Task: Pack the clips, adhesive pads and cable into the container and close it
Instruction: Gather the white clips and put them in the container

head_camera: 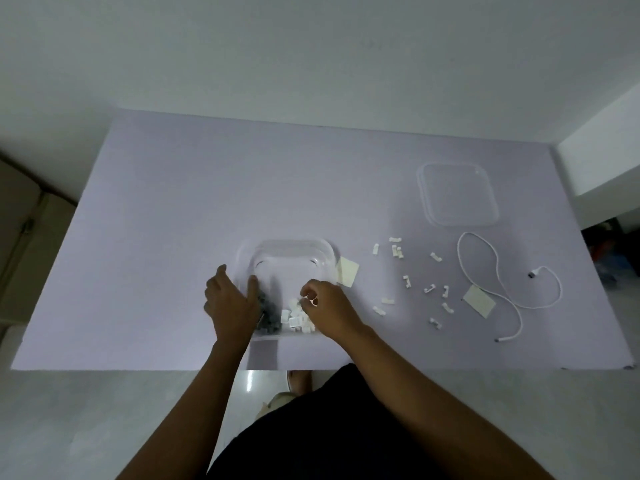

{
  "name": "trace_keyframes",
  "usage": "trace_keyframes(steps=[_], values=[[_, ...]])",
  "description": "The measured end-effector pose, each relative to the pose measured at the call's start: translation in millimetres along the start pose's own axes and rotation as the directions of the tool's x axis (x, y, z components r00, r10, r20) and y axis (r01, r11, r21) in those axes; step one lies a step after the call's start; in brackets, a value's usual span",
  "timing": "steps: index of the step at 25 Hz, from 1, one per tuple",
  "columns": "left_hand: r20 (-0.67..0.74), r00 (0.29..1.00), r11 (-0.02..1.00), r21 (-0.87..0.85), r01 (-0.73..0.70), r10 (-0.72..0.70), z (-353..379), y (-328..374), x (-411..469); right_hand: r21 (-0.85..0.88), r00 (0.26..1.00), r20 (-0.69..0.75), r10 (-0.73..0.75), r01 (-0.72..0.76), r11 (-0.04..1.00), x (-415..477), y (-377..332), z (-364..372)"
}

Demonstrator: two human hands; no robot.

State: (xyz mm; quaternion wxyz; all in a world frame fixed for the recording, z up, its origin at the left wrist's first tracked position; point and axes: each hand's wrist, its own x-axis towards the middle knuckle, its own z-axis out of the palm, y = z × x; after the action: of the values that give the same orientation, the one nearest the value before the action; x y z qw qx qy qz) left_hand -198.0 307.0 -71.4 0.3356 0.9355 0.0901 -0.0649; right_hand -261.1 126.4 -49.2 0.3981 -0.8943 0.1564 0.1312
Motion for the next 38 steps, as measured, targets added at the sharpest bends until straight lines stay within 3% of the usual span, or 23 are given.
trace_keyframes(steps=[3,7,10,12,16,23,28,33,38], values=[[-0.058,0.941,0.942,0.05,-0.332,0.335,11.7,52.3,-17.8,0.18,0.96,-0.256,0.112,-0.066,0.981,-3.4,12.5,-23.3],[0.109,0.812,0.818,-0.123,-0.562,0.574,58.0,107.9,-57.8,0.356,0.798,-0.448,0.404,-0.255,0.899,-20.2,70.2,-63.8],[0.444,0.679,0.776,-0.064,-0.627,0.585,98.4,129.8,-84.8,0.444,0.65,-0.473,0.594,-0.406,0.799,-45.0,130.2,-85.2],[0.63,0.606,0.748,0.059,-0.661,0.486,125.3,131.8,-93.9,0.455,0.612,-0.433,0.662,-0.486,0.746,-63.0,162.1,-86.4],[0.706,0.614,0.768,0.155,-0.621,0.354,161.7,125.0,-99.3,0.344,0.649,-0.396,0.649,-0.551,0.761,-85.8,201.2,-78.7],[0.723,0.565,0.739,0.112,-0.664,0.398,203.6,127.5,-101.3,0.099,0.824,-0.375,0.425,-0.42,0.902,-75.2,232.0,-74.6],[0.676,0.624,0.77,0.13,-0.625,0.392,214.4,138.8,-108.3,0.098,0.89,-0.351,0.29,-0.273,0.957,-56.7,246.4,-86.7],[0.608,0.724,0.873,0.101,-0.477,0.326,224.2,162.1,-104.4,0.091,0.835,-0.493,0.247,-0.232,0.968,-51.8,273.1,-122.4],[0.527,0.806,0.941,0.038,-0.337,0.268,239.9,199.2,-98.1,-0.037,0.921,-0.351,0.168,-0.193,0.981,-41.0,293.6,-136.5]])
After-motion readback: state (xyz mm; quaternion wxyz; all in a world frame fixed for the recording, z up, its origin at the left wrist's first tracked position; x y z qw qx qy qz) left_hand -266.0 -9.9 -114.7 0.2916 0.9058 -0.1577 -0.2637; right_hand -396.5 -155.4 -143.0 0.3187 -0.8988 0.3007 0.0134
